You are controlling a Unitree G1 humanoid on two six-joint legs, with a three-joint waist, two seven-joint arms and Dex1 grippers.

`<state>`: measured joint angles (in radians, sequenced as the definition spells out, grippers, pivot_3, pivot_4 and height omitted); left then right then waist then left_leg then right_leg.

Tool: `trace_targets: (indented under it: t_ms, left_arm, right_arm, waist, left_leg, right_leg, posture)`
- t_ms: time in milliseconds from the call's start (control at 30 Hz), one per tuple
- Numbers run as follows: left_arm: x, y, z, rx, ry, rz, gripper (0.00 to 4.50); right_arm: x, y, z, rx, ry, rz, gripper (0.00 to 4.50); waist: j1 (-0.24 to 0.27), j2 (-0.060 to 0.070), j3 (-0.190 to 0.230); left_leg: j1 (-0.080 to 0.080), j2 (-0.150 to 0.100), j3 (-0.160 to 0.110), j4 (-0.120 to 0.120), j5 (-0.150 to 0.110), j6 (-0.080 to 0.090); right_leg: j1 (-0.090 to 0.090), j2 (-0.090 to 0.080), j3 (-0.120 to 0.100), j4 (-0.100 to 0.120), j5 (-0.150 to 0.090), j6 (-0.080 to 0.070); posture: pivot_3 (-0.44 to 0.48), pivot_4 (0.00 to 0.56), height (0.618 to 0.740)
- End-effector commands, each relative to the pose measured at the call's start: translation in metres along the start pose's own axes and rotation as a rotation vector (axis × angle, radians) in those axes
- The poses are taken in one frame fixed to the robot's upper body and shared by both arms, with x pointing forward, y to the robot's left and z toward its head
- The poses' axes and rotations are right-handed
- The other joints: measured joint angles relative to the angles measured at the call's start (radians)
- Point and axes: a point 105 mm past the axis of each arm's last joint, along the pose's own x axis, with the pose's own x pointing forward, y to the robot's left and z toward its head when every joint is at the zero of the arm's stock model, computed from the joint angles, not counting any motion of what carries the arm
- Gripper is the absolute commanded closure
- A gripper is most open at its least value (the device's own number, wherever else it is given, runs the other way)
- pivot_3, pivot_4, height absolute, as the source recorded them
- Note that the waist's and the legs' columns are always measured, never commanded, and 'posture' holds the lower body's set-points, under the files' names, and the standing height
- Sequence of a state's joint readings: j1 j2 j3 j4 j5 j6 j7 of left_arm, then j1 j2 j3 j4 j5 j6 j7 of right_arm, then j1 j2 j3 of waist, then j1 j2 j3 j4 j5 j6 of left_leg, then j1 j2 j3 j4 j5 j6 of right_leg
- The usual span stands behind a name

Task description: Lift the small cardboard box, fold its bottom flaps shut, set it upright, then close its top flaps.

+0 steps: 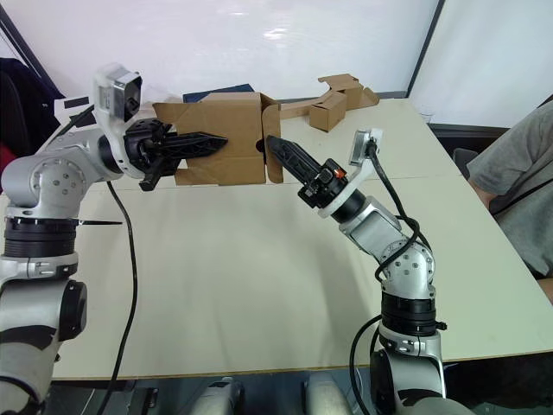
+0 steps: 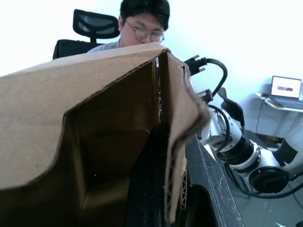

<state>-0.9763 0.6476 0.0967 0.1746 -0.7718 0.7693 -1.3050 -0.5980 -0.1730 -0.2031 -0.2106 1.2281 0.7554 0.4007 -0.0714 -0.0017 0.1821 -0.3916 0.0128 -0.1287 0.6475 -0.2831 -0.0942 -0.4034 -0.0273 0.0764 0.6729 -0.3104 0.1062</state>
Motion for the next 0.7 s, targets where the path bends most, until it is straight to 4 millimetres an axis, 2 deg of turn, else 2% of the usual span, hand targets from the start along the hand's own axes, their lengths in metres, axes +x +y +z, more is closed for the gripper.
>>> trace_targets:
  t_ms: [33, 333, 700]
  left_arm:
    - [-0.001, -0.003, 0.011, 0.052, -0.023, -0.007, 4.50]
    - [0.001, 0.001, 0.012, 0.055, -0.039, 0.003, 4.50]
    - [0.000, 0.005, 0.013, 0.063, -0.063, 0.025, 4.50]
  right_arm:
    - [0.006, 0.013, 0.003, -0.020, -0.026, 0.044, 2.61]
    - [0.010, 0.025, -0.005, 0.040, -0.034, 0.094, 2.61]
    - [0.012, 0.028, -0.013, 0.161, -0.100, 0.088, 2.61]
  waist:
    - [0.000, 0.000, 0.000]
    - [0.000, 0.000, 0.000]
    - [0.000, 0.000, 0.000]
  left_leg:
    - [0.000, 0.000, 0.000, 0.000, 0.000, 0.000]
    - [0.000, 0.000, 0.000, 0.000, 0.000, 0.000]
    - [0.000, 0.000, 0.000, 0.000, 0.000, 0.000]
  right_leg:
    - [0.000, 0.000, 0.000, 0.000, 0.000, 0.000]
    - [0.000, 0.000, 0.000, 0.000, 0.000, 0.000]
    - [0.000, 0.000, 0.000, 0.000, 0.000, 0.000]
  posture:
    - [0.000, 0.150, 0.740]
    - [0.000, 0.150, 0.740]
    - [0.000, 0.150, 0.740]
